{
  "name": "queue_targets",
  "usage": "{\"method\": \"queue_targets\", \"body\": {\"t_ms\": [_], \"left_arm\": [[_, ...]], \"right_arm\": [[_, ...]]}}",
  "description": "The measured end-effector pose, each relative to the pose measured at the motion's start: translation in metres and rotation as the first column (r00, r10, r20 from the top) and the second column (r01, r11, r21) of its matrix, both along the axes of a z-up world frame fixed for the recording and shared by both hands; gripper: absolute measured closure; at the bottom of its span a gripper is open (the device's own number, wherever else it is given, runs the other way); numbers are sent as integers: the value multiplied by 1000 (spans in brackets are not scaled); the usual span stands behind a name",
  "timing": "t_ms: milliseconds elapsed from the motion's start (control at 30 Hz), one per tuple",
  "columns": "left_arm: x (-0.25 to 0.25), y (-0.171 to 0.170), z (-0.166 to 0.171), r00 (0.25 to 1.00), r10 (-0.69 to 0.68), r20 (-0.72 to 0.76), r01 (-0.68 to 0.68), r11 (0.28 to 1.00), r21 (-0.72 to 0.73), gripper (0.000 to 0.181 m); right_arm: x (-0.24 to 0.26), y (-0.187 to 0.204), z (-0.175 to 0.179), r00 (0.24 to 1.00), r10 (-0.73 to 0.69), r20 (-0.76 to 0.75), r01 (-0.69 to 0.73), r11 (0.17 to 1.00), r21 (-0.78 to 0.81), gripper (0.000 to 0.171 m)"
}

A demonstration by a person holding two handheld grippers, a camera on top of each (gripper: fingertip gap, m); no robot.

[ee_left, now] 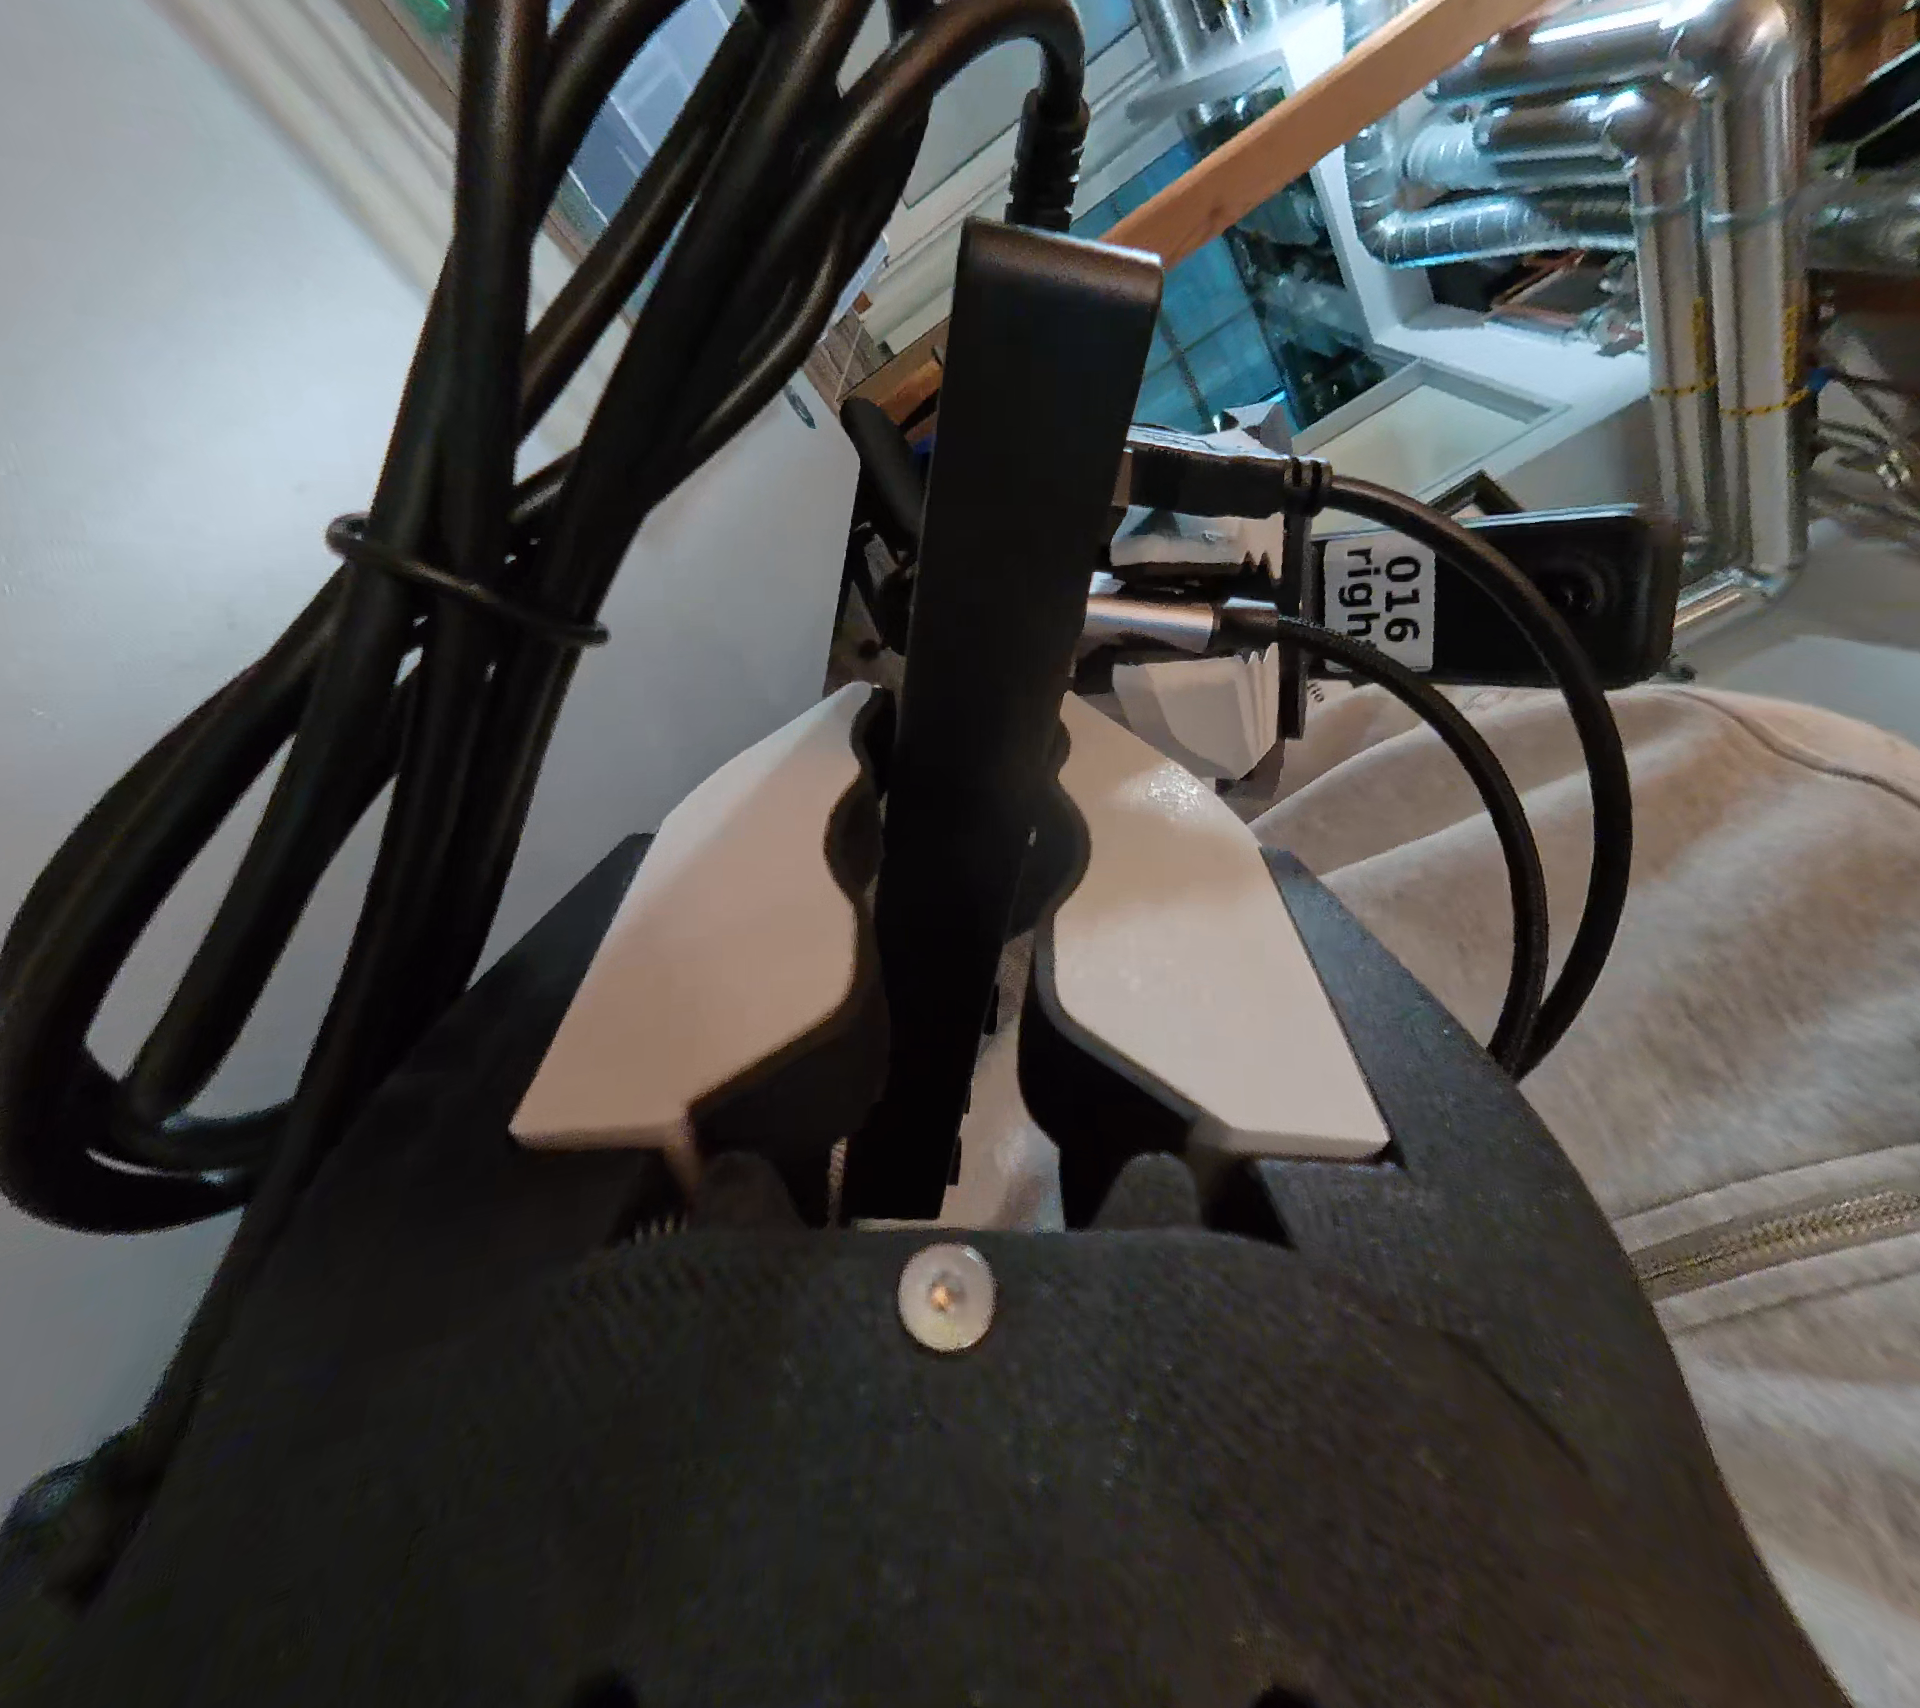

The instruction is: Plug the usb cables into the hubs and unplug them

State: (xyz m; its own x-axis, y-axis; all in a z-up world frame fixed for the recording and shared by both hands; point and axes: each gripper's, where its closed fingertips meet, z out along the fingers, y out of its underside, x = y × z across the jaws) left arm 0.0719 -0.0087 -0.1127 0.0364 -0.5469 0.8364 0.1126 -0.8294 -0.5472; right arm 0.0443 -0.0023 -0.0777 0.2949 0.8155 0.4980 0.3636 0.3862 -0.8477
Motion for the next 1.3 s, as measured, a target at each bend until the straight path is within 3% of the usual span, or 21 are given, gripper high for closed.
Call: {"method": "queue_targets", "body": {"t_ms": [200, 233, 267, 300, 333, 367, 467, 567, 667, 767, 833, 900, 1000, 1100, 1167, 1300], "left_arm": [[2, -3, 6, 1000, 3, 23, -3, 1000, -16, 156], [2, 0, 3, 999, 30, -13, -30, 1000, -4, 156], [-5, 15, -13, 989, 116, -88, -117, 993, -11, 156], [-17, 27, -21, 986, 158, -54, -163, 982, -98, 157], [-27, 33, -14, 982, 180, 59, -165, 966, -199, 158], [-32, 33, -5, 979, 181, 97, -160, 969, -190, 157], [-34, 30, 16, 982, 189, 25, -190, 981, 27, 156], [-49, 41, 11, 970, 244, 18, -244, 968, 49, 156], [-59, 46, 8, 962, 267, 58, -268, 963, 6, 157], [-56, 44, 6, 966, 257, 38, -258, 966, 33, 156], [-52, 41, 4, 970, 243, 23, -244, 969, 45, 157], [-47, 39, 3, 973, 229, 19, -229, 972, 47, 156], [-41, 35, 3, 978, 207, 30, -208, 977, 36, 157], [-39, 34, 3, 979, 202, 40, -203, 979, 25, 156], [-38, 33, 3, 979, 198, 43, -199, 980, 24, 156], [-37, 32, 2, 981, 191, 35, -192, 981, 30, 156]], "right_arm": [[2, -4, 6, 1000, 1, -9, 0, 1000, 12, 160], [2, -10, 14, 998, 33, -54, -32, 999, 16, 162], [1, -31, 39, 972, 140, -191, -142, 990, 2, 163], [0, -39, 56, 959, 142, -244, -162, 985, -61, 162], [0, -38, 63, 967, 122, -225, -137, 989, -50, 163], [5, -31, 61, 980, 81, -183, -81, 997, 8, 162], [23, -13, 58, 977, 43, -210, -44, 999, -2, 162], [50, 15, 80, 964, -42, -264, 47, 999, 13, 162], [103, 53, 110, 922, -216, -322, 237, 971, 27, 162], [179, 95, 136, 811, -458, -363, 486, 874, -16, 162], [239, 124, 135, 677, -654, -338, 666, 740, -98, 162], [292, 147, 117, 537, -794, -284, 773, 598, -212, 161], [344, 170, 70, 390, -900, -196, 792, 436, -426, 154], [366, 188, 5, 335, -941, -47, 704, 283, -651, 133], [373, 192, -32, 343, -937, 72, 683, 196, -704, 106], [383, 192, -32, 304, -951, 54, 742, 201, -639, 108]]}}
